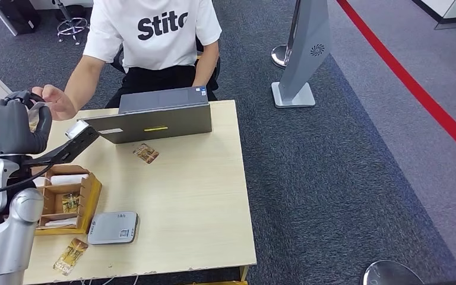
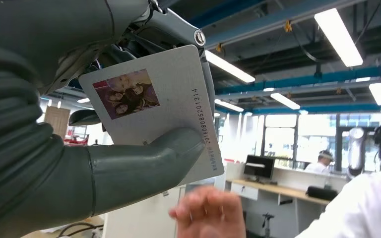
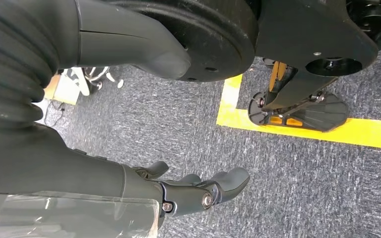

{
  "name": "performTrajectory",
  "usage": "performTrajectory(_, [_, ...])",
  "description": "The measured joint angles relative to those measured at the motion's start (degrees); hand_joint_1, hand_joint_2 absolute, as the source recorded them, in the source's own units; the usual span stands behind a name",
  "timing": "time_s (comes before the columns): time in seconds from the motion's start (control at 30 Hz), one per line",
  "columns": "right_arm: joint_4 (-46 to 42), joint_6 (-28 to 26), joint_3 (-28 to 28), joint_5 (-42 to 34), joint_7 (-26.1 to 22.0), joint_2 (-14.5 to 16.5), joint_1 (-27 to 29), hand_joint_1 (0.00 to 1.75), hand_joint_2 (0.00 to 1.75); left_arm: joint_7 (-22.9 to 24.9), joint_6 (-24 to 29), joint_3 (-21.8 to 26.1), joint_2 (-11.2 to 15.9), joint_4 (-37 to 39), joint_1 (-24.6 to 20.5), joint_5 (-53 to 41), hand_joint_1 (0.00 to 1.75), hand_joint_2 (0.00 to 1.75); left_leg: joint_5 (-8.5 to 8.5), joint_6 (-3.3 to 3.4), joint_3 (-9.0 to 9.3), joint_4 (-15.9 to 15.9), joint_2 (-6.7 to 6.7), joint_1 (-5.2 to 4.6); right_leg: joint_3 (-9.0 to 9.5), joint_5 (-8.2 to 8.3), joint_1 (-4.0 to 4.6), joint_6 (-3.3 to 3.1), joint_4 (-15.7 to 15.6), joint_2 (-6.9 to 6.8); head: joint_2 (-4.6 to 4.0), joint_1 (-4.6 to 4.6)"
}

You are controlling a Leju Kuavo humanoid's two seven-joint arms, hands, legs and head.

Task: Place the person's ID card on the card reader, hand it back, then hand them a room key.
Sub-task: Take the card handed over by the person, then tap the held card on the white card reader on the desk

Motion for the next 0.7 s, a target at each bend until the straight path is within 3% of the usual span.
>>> performTrajectory(0.37, [0.0, -0.6, 0.0, -0.9, 0.9, 0.5, 0.0, 0.00, 1.75, -5.7, 9.8, -1.6, -3.3, -11.9, 16.5, 2.7, 1.75, 1.75, -0.03, 0.02, -0.01, 0.0, 0.02, -0.01, -0.02, -0.02, -0.01, 0.02, 0.0, 0.01, 0.00, 0.00])
performTrajectory(0.7, [0.0, -0.8, -0.4, -1.4, -0.1, 0.6, 0.1, 0.00, 1.75, -6.8, 11.3, -2.3, -6.8, -14.5, 28.2, 7.4, 1.75, 1.75, -0.02, 0.02, -0.01, 0.0, 0.02, 0.00, -0.01, -0.01, -0.01, 0.01, 0.0, -0.02, 0.00, -0.01])
